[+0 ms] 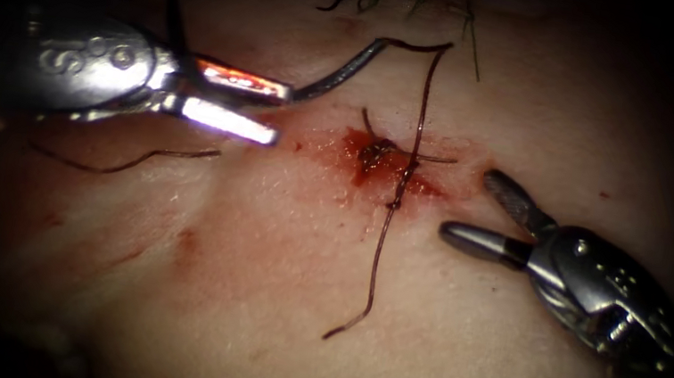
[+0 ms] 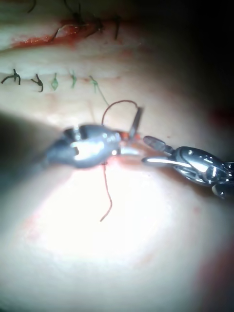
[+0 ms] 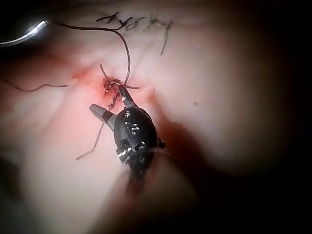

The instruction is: Wound Closure

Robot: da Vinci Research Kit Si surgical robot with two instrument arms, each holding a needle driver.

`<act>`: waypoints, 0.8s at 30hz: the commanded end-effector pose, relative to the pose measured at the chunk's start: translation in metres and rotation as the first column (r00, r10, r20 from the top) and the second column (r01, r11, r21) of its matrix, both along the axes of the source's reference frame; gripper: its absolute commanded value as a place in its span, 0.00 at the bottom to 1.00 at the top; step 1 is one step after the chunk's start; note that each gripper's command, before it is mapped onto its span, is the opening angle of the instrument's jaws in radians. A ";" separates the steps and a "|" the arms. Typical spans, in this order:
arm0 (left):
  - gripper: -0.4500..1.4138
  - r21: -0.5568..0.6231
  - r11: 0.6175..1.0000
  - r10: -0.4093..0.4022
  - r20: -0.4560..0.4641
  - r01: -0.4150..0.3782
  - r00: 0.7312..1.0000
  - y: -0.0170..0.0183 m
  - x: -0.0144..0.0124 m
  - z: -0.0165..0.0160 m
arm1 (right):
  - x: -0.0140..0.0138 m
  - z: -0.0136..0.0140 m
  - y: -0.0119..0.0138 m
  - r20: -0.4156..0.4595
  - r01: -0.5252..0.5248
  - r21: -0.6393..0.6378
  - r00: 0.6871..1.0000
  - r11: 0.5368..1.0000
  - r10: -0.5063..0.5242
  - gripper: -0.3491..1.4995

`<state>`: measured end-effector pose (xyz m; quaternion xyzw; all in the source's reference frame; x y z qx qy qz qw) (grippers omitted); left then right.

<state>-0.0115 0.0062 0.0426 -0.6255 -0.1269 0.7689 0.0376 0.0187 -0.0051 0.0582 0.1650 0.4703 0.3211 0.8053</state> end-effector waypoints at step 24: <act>0.00 0.030 0.999 0.021 0.046 -0.022 0.999 -0.0086 -0.0016 0.0035 | 0.0098 0.0095 0.0068 -0.042 0.075 -0.086 0.996 0.993 -0.079 0.77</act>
